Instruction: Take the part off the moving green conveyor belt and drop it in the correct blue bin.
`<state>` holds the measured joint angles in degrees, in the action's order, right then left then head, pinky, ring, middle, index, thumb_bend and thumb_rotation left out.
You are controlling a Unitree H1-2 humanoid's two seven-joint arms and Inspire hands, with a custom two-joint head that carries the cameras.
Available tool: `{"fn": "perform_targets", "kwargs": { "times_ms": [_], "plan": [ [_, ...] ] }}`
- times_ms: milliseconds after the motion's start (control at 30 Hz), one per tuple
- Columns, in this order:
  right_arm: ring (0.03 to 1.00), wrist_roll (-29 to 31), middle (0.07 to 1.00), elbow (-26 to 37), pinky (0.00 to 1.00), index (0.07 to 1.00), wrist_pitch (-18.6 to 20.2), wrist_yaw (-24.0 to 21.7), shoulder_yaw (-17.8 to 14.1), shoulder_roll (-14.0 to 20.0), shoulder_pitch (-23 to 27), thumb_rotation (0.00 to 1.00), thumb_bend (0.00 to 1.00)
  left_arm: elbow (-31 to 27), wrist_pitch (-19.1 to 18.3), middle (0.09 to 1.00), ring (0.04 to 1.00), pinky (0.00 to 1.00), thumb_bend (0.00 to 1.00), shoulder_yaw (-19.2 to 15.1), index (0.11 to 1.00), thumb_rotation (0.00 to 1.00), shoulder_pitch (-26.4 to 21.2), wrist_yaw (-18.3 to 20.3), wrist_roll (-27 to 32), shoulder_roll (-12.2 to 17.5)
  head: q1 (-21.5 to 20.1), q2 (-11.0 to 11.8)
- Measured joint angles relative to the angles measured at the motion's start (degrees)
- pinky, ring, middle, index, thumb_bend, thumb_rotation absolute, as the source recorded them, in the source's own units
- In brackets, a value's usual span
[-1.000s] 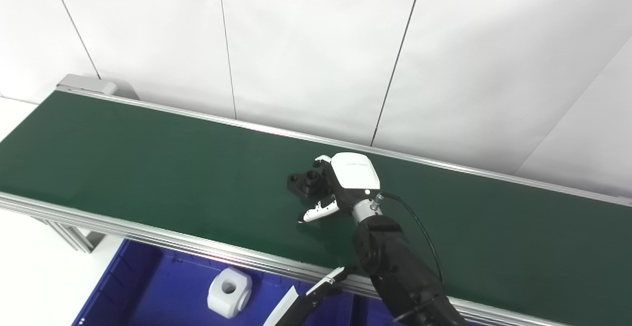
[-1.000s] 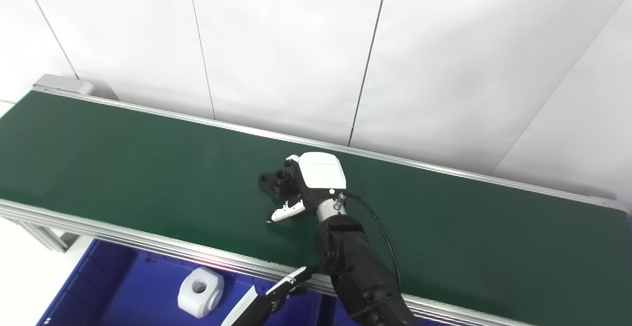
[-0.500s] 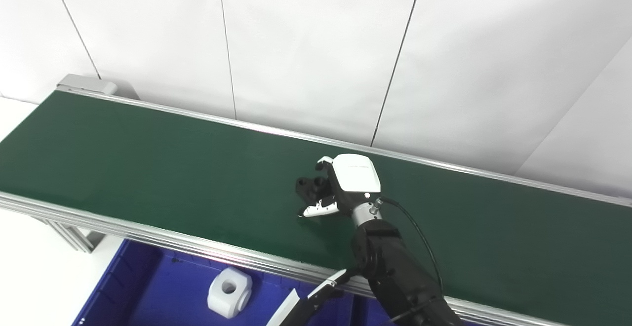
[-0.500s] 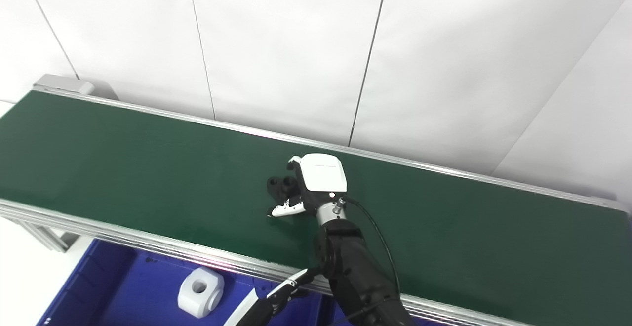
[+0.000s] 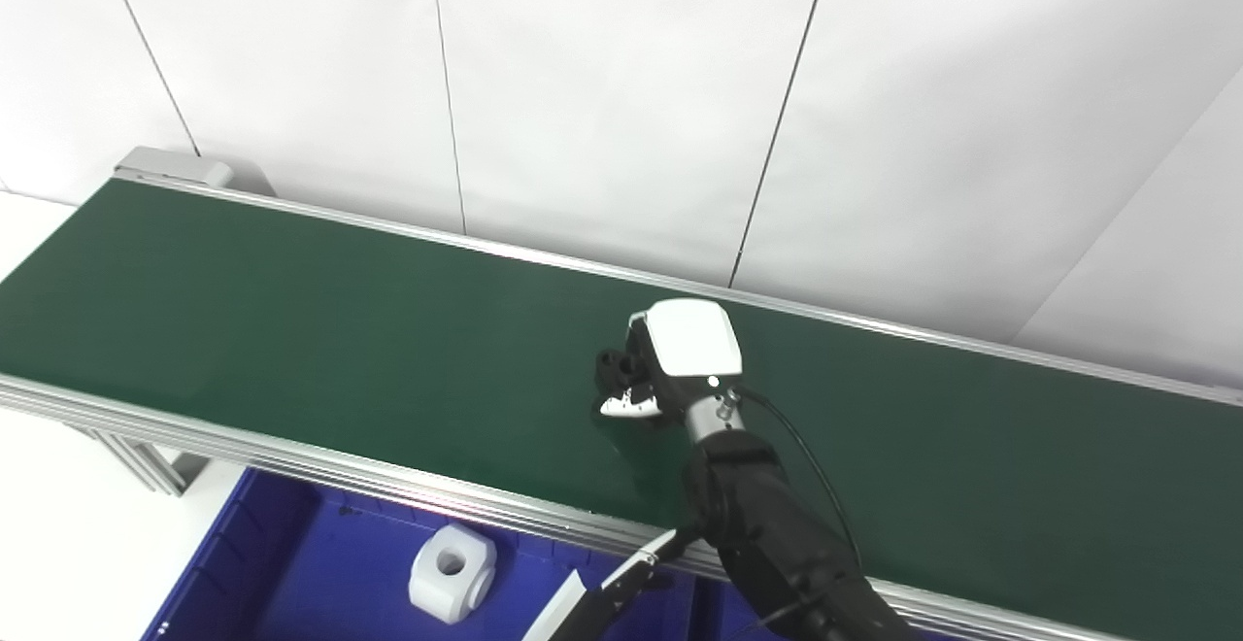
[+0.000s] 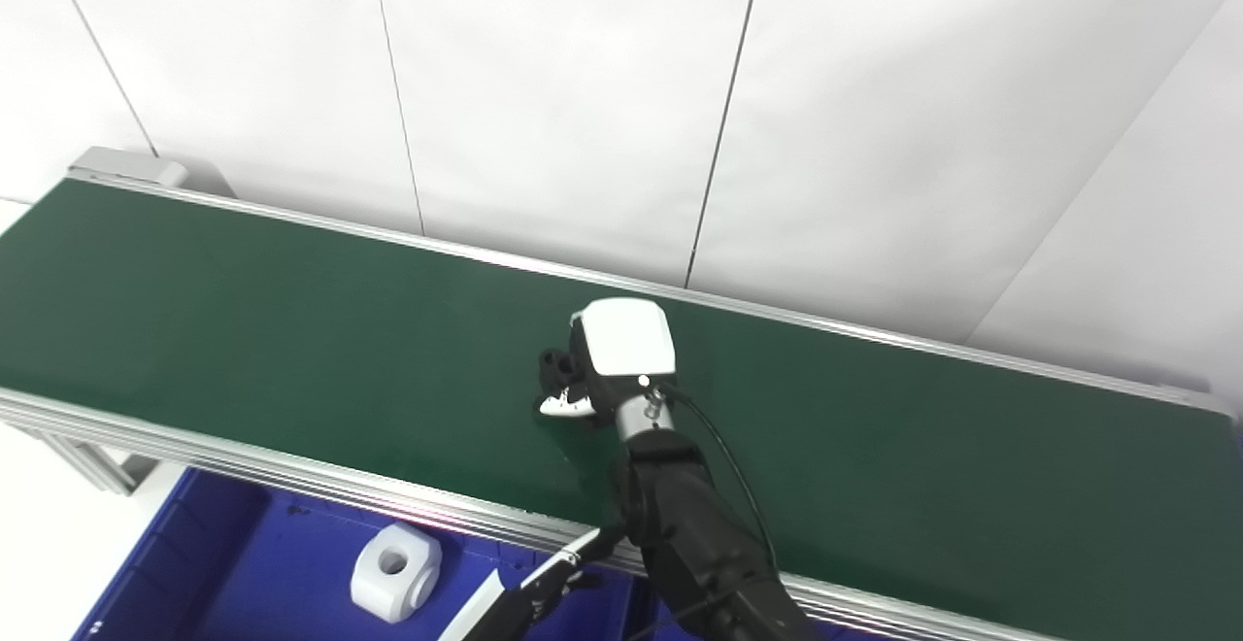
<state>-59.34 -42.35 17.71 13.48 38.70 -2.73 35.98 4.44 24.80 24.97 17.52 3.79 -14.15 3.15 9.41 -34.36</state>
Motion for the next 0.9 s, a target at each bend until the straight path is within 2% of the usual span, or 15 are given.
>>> {"fn": "perform_targets", "kwargs": {
  "times_ms": [267,433,667,733,767,800,867,900],
  "plan": [
    [0.151,0.6,0.234,3.5,0.08,0.479,2.0,-4.4,0.7,1.5,0.0,0.13,0.51,-0.3,0.0,0.957,0.95,0.87,0.96,0.5,0.914,0.86,0.0,0.5,0.0,0.1,-0.8,-0.2],
    [0.18,2.7,0.263,10.1,0.12,0.483,2.0,-7.5,0.4,4.0,-3.0,0.15,0.5,-0.3,0.0,0.956,0.948,0.87,0.96,0.5,0.914,0.86,0.0,1.0,0.0,0.2,-1.8,-0.6],
    [0.159,3.3,0.241,24.3,0.1,0.485,2.0,-13.4,0.2,8.9,-9.4,0.15,0.5,-0.5,0.0,0.961,0.959,0.9,0.95,-0.1,0.922,0.85,0.0,1.6,1.3,0.3,-3.6,-1.8],
    [0.154,3.3,0.235,29.0,0.1,0.486,2.0,-15.2,-0.8,10.0,-11.1,0.15,0.5,-1.4,0.0,0.97,0.969,0.92,0.95,-0.5,0.932,0.85,0.0,2.0,1.5,0.6,-6.3,-3.1],
    [0.152,3.2,0.234,30.5,0.09,0.487,2.0,-15.5,-1.0,10.3,-11.4,0.15,0.5,-1.7,0.0,0.974,0.975,0.92,0.95,-0.7,0.937,0.86,0.0,2.2,1.8,0.8,-6.3,-3.1],
    [0.154,3.2,0.238,32.7,0.1,0.488,2.0,-16.4,-1.6,10.8,-11.8,0.14,0.5,-1.8,0.0,0.981,0.984,0.94,0.95,-0.9,0.945,0.86,-0.1,2.5,2.6,1.0,-8.2,-4.2],
    [0.156,2.6,0.241,37.4,0.1,0.488,2.2,-18.3,-2.6,11.6,-12.5,0.14,0.5,-2.4,-0.1,0.99,0.994,0.95,0.95,-1.2,0.953,0.88,0.0,3.4,3.7,1.4,-9.1,-4.7],
    [0.166,2.1,0.253,39.6,0.11,0.489,2.2,-19.2,-3.0,12.1,-12.9,0.15,0.5,-3.1,-0.2,0.995,0.997,0.96,0.95,-1.4,0.958,0.89,0.1,3.8,4.1,1.8,-11.9,-6.2]
  ]
}}
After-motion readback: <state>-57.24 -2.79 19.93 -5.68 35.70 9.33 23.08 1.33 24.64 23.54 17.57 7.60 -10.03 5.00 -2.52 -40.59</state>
